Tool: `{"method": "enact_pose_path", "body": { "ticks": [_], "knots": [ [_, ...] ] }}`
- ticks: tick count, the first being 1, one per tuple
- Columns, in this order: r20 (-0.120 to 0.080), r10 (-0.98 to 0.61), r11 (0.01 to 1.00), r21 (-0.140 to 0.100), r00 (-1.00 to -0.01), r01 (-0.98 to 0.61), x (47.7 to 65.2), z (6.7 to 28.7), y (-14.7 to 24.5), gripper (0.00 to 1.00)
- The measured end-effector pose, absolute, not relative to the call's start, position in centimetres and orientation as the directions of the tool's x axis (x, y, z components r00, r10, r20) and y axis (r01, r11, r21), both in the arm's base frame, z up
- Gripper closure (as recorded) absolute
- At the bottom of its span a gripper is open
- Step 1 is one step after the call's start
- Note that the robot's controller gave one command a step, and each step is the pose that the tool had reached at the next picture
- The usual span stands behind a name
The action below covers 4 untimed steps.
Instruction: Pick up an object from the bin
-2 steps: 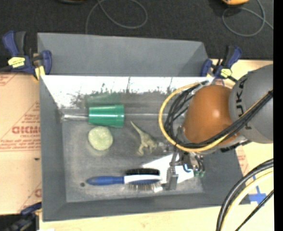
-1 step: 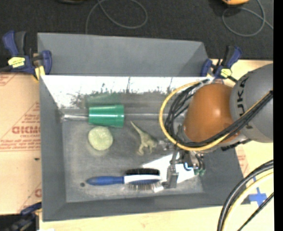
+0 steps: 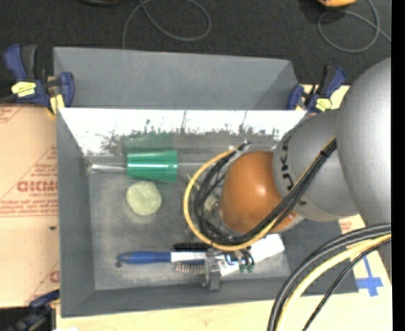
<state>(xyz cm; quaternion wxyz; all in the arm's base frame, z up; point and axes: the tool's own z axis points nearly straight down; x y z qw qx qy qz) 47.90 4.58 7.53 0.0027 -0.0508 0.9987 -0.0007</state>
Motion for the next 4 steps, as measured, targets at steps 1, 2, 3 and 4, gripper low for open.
{"method": "enact_pose_path", "body": {
  "ticks": [1, 2, 3, 4],
  "knots": [
    [-0.003, -0.034, 0.999, 0.001, -0.999, -0.034, 47.5, 15.3, 4.1, 0.00],
    [-0.012, -0.100, 0.995, -0.002, -0.995, -0.100, 48.1, 7.3, 4.5, 0.00],
    [-0.011, -0.079, 0.997, -0.001, -0.997, -0.079, 48.0, 7.4, 4.8, 0.00],
    [-0.013, -0.099, 0.995, -0.003, -0.995, -0.099, 48.1, 7.3, 4.4, 1.00]
  ]
}}
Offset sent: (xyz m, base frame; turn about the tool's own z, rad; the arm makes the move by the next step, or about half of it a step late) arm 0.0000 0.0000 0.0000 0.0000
